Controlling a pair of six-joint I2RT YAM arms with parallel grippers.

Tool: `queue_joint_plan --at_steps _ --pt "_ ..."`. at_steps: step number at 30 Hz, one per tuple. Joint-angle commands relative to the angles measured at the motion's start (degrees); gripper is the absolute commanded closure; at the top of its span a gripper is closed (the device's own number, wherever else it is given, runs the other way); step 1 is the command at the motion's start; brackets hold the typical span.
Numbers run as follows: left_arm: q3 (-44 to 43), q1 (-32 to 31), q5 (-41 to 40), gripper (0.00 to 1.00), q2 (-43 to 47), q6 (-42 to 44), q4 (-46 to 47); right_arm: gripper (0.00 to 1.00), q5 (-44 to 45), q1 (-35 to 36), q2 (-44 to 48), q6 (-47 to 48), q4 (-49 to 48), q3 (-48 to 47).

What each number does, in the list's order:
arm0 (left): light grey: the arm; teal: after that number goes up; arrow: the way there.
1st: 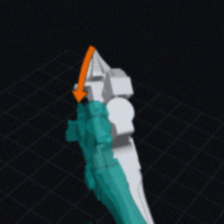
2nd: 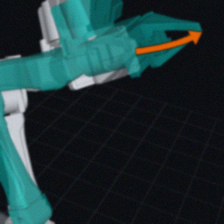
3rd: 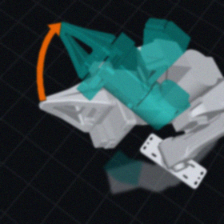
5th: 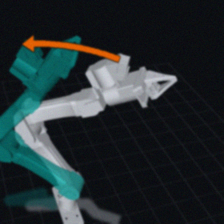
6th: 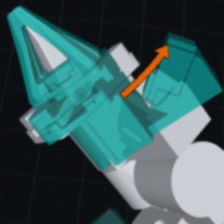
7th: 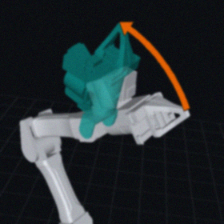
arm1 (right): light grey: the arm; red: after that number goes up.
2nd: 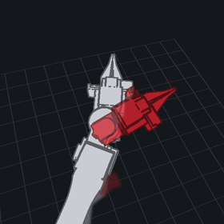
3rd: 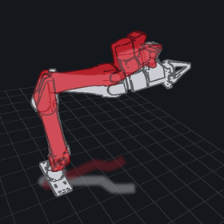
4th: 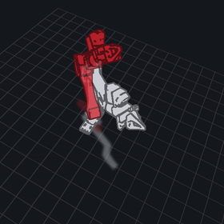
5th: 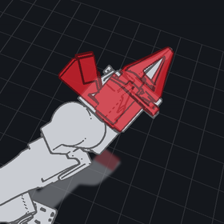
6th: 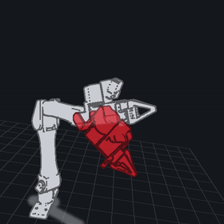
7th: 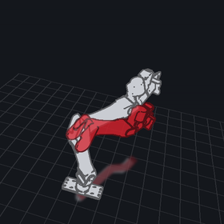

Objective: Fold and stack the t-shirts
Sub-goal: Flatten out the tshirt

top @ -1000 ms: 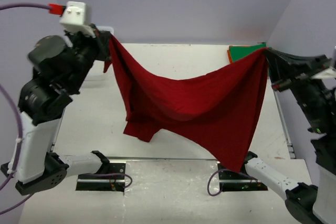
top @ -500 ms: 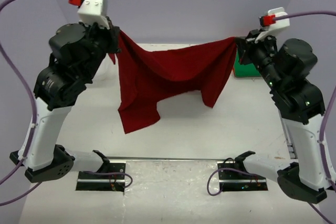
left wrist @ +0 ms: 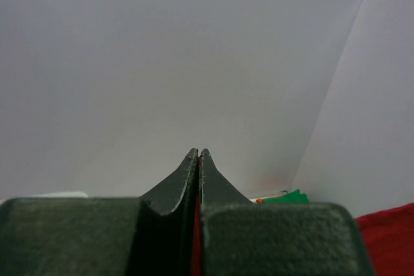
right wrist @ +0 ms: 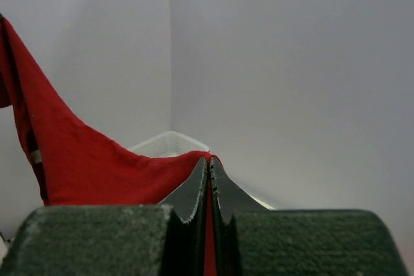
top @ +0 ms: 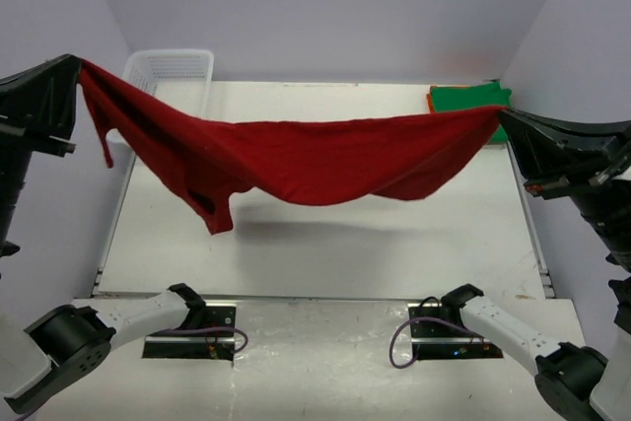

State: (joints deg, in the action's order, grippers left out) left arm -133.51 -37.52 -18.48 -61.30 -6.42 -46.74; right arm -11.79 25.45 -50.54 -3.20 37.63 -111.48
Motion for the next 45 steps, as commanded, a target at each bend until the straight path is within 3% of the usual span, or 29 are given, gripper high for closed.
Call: queue_joint_plan --at_steps 1,9,13,16,21,25,30,35,45 --pt "-1.66 0.25 1.96 1.00 -0.05 0.53 -0.81 1.00 -6.14 0.04 0.01 -2.24 -1.94 -1.01" --pt "1.93 0.16 -1.81 1.00 -6.89 1.14 0.42 1.00 3.15 0.03 -4.91 -0.32 -2.20 1.70" --pt "5.80 0.25 -4.19 1.00 -15.15 0.97 2.09 1.00 9.76 -0.40 -11.48 2.14 -3.87 6.17" --pt "8.61 1.47 -7.44 1.00 -20.85 1.32 3.49 1.00 9.96 -2.76 -14.57 2.24 -6.77 10.30" --pt "19.06 10.61 2.65 1.00 -27.98 -3.16 9.28 1.00 11.61 -6.28 -22.65 2.41 -12.66 17.42" --pt "30.38 13.43 3.62 1.00 -33.26 -0.89 18.25 1.00 14.60 -8.66 -30.30 2.68 -16.18 21.04" --pt "27.78 18.35 5.65 1.00 -44.94 -1.50 20.62 1.00 16.98 -11.29 -42.59 5.13 -17.59 17.72" --pt "25.85 22.22 6.43 1.00 -49.00 -1.14 24.23 1.00 17.24 -13.06 -50.95 5.75 -17.85 10.86" --pt "8.47 30.65 7.49 1.00 -62.45 0.17 21.25 1.00 13.90 -16.31 -68.54 6.19 -11.62 -10.76"
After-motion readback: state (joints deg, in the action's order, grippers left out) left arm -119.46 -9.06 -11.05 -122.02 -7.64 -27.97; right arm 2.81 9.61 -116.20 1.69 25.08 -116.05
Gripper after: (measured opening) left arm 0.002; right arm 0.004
